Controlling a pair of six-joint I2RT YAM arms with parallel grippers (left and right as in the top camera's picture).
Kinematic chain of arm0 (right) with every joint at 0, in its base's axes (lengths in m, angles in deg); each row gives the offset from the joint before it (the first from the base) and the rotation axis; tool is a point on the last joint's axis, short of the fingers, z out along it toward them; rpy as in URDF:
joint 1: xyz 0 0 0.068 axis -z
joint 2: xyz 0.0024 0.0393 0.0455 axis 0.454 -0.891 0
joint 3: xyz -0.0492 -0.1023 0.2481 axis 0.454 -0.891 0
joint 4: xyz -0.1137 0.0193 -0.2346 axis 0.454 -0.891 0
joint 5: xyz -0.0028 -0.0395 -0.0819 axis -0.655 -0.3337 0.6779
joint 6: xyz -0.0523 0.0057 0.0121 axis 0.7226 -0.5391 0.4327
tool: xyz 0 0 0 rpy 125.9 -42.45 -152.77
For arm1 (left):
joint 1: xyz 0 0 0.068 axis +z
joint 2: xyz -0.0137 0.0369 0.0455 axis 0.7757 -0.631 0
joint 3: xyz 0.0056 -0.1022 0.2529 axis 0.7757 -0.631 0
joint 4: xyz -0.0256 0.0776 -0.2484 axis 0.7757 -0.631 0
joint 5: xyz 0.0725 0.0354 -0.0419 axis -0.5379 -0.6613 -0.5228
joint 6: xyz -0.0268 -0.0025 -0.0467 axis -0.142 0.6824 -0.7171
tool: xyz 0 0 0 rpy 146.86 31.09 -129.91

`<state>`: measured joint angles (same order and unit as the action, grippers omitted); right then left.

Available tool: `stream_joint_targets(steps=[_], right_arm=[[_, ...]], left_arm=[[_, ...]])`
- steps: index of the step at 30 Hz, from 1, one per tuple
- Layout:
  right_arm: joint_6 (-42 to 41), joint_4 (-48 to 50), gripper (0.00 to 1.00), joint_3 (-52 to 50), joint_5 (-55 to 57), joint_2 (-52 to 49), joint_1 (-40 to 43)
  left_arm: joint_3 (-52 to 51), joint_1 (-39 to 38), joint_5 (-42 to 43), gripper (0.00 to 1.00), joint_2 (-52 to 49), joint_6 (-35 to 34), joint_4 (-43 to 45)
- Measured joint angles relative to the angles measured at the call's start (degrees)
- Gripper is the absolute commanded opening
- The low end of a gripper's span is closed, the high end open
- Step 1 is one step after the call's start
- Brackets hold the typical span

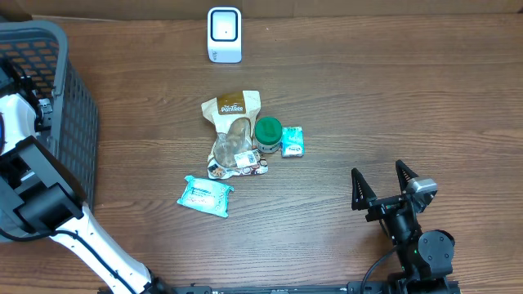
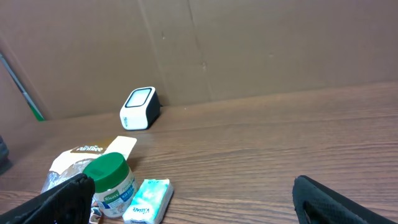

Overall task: Scan the item barcode
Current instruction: 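Reach the left gripper into the basket and grasp the orange tissue box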

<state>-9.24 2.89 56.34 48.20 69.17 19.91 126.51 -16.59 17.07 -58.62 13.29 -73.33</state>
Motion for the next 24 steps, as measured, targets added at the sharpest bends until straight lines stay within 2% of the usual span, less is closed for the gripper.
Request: stream_joint_targets(steps=[1,9,16,20,24], right_arm=[[0.0,-0.04,1.0,0.0,0.0,0.0,0.0],[-0.02,0.0,1.0,0.0,0.0,0.0,0.0],[-0.02,-0.02,1.0,0.0,0.0,0.0,-0.02],[-0.04,0.0,1.0,0.0,-0.02,0.0,0.0],[0.0,0.0,1.0,0.0,-0.02,0.0,-0.02]], left_arm=[[0.0,0.0,-0.24,0.04,0.0,0.13,-0.02],[1.2,-0.02,-2.49,0.04,0.02,-1.92,-5.77],[1.36,0.0,-3.34,0.04,1.9,-8.9,-13.55],[0.28,0.0,-1.4,0.04,6.91,-13.07,-15.54],[0.22,-0.02,2.23,0.04,16.98,-15.65,-15.91]])
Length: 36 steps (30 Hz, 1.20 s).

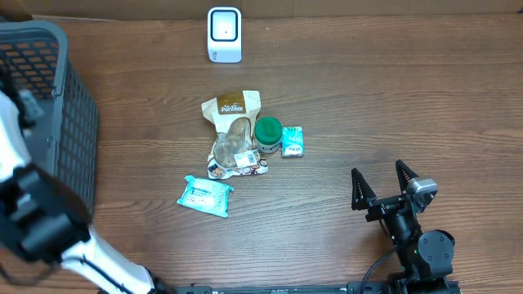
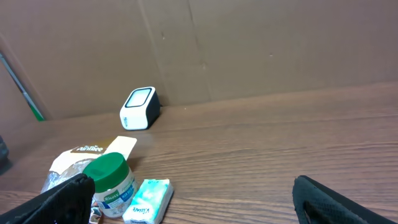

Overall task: Scan the item barcode
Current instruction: 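Reach the left gripper into the basket and grasp the orange tissue box, then carry the orange tissue box and place it left of the bag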

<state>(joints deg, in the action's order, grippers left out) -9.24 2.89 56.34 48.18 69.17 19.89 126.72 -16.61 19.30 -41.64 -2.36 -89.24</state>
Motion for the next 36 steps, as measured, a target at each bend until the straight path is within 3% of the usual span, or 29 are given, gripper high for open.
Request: stream_joint_targets(steps=[7,13,18,26,36], right_arm=[[-0.02,-0.02,1.0,0.0,0.02,0.0,0.0],[-0.02,-0.04,1.0,0.0,0.0,0.0,0.0],[0.0,-0.02,1.0,0.0,0.02,0.0,0.0],[-0.02,0.0,1.0,0.0,0.0,0.0,0.0],[0.0,-0.02,1.0,0.0,0.02,0.0,0.02]], left_arm=[[0.2,-2.01,9.51,0.04,21.75,-2.19,-1.97],[0.66,-12.74,17.0,0.04,32.89,-2.82,-9.88],[0.52,-24.61,18.14,0.04,32.92,-2.82,-16.92],[-5.81,-41.24,15.3,0.04,31.78,-2.89,-17.62],[-27.41,-48.17,8.13,0.04,31.61,-8.24,-7.41]])
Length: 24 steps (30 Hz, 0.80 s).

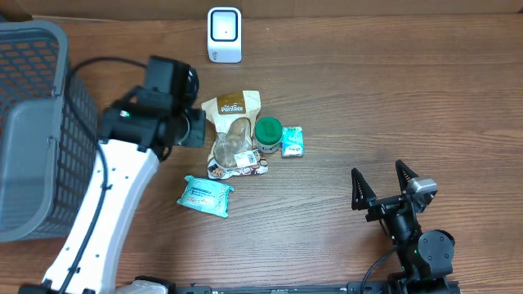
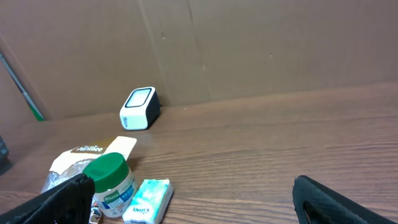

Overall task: Scan the item barcode
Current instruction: 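Carry the orange tissue box and place it left of the bag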

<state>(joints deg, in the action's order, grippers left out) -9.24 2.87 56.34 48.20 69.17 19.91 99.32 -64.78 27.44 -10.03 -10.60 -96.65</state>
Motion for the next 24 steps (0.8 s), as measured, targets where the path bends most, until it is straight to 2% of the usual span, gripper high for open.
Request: stream_joint_targets(steps=[5,10,12,16,17,19,24], right_arm=[[0.02,0.0,1.0,0.0,0.0,0.0,-0.02],[-0.04,-0.02,1.0,0.0,0.0,0.0,-0.02],[0.0,0.0,1.0,0.0,-0.02,0.0,-0.02],[-0.02,0.0,1.0,0.0,-0.02,0.0,-0.02],[-0.02,0.02,1.0,0.0,0.0,0.0,-0.02],[-0.04,0.0,1.0,0.0,0.0,0.0,-0.02],[0.0,0.0,1.0,0.0,-0.02,0.0,-0.02]], left_arm=[[-10.88,0.0,-4.9,0.04,-0.04,-2.38,10.62],[-19.02,0.0,-5.95,0.05,-0.07,-2.71,22.4],[-21.31,0.0,-5.95,0.15,-0.07,-2.71,25.77],[-23.87,0.0,-5.97,0.42,-0.07,-2.95,29.66],[-24.11,0.0,-5.95,0.45,-0.07,-3.1,30.16],[-24.3,0.0,-5.97,0.57,-0.07,-3.19,31.32],[-24.24,0.0,-5.92,0.69,-0.07,-1.38,33.2]])
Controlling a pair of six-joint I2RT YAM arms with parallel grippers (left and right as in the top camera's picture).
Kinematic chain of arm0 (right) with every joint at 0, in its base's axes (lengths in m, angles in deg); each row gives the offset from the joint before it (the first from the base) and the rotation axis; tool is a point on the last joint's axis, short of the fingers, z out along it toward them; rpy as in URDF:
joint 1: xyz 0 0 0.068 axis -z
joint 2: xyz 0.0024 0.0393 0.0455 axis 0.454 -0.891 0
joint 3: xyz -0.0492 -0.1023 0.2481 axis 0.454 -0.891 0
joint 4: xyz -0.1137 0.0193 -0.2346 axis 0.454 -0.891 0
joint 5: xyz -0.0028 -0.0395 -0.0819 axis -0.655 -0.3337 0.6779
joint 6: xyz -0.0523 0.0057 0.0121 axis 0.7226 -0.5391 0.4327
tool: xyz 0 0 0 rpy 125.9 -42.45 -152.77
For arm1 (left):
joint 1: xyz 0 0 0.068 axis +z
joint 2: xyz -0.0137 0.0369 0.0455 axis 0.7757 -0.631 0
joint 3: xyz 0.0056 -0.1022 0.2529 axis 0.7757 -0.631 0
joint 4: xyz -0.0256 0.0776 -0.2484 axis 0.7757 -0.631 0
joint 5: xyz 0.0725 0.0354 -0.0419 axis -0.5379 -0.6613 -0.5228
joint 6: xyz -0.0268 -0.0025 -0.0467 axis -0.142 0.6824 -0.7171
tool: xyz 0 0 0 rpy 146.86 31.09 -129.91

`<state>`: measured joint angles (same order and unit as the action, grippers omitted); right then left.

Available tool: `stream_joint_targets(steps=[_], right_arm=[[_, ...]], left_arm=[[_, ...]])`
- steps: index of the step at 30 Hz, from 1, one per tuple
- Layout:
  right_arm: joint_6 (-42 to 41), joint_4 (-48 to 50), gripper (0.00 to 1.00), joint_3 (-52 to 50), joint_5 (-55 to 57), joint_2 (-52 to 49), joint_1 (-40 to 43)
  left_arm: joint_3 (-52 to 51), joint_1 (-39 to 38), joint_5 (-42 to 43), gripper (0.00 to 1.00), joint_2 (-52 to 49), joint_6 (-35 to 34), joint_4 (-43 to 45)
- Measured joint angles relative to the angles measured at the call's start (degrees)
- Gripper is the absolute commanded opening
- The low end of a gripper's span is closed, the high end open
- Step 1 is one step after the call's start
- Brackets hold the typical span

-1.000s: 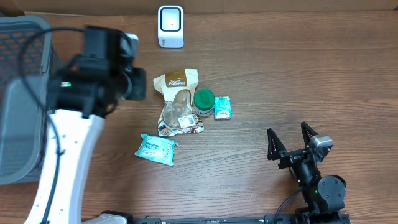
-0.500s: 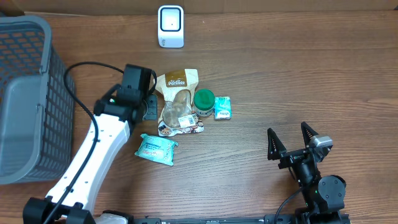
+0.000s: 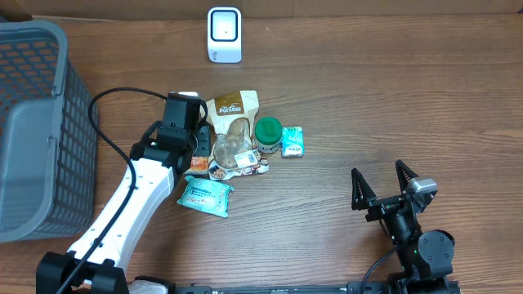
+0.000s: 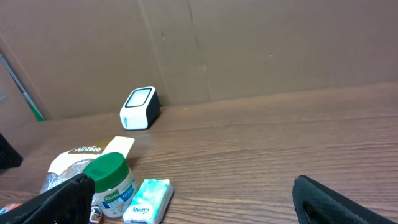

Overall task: Scan the item barcode
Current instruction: 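Carry the orange tissue box and place it left of the bag, then retract the left gripper to the basket edge and raise the right arm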

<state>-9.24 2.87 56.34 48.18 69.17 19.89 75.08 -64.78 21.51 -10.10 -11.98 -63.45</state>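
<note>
The white barcode scanner (image 3: 224, 34) (image 4: 139, 107) stands at the table's far edge. Mid-table lie a brown and clear snack bag (image 3: 233, 135) (image 4: 81, 155), a green-lidded jar (image 3: 267, 132) (image 4: 111, 180), a small teal tissue pack (image 3: 292, 141) (image 4: 149, 200) and a teal wipes pack (image 3: 205, 195). My left gripper (image 3: 200, 145) sits against the snack bag's left edge; the wrist hides how its fingers stand. My right gripper (image 3: 378, 171) (image 4: 191, 182) rests open near the front right, holding nothing.
A grey mesh basket (image 3: 33, 122) fills the left side. The white left arm (image 3: 122, 212) stretches from the front left across to the items, its cable looping beside it. A cardboard wall (image 4: 249, 43) runs behind the scanner.
My left gripper has moved from beside the top left of the snack bag down to its left edge. The items and the right arm have not moved.
My left arm was at the table's far left by the basket at the two oldest moments. Then its wrist stood over the table just left of the snack bag. Now the gripper is at the bag's left edge. The right gripper stayed open throughout.
</note>
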Motion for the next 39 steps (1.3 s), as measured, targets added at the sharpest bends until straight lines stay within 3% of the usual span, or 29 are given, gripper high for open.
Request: stream_joint_targets(steps=[5,11,19,27,39], right_arm=[[-0.02,-0.02,1.0,0.0,0.0,0.0,0.02],[0.0,0.04,1.0,0.0,0.02,0.0,0.0],[-0.02,-0.02,1.0,0.0,0.02,0.0,0.0],[-0.02,0.0,1.0,0.0,0.0,0.0,0.02],[-0.02,0.02,1.0,0.0,0.2,0.0,0.0]], left_arm=[[4.96,0.02,1.97,0.77,0.0,2.6,-8.83],[22.4,2.1,9.35,0.85,0.0,7.06,-22.93],[35.85,8.72,18.49,0.98,0.04,11.63,-32.11],[37.31,14.32,23.06,1.0,0.02,15.87,-35.82],[37.31,15.41,23.67,0.99,-6.49,22.34,-39.52]])
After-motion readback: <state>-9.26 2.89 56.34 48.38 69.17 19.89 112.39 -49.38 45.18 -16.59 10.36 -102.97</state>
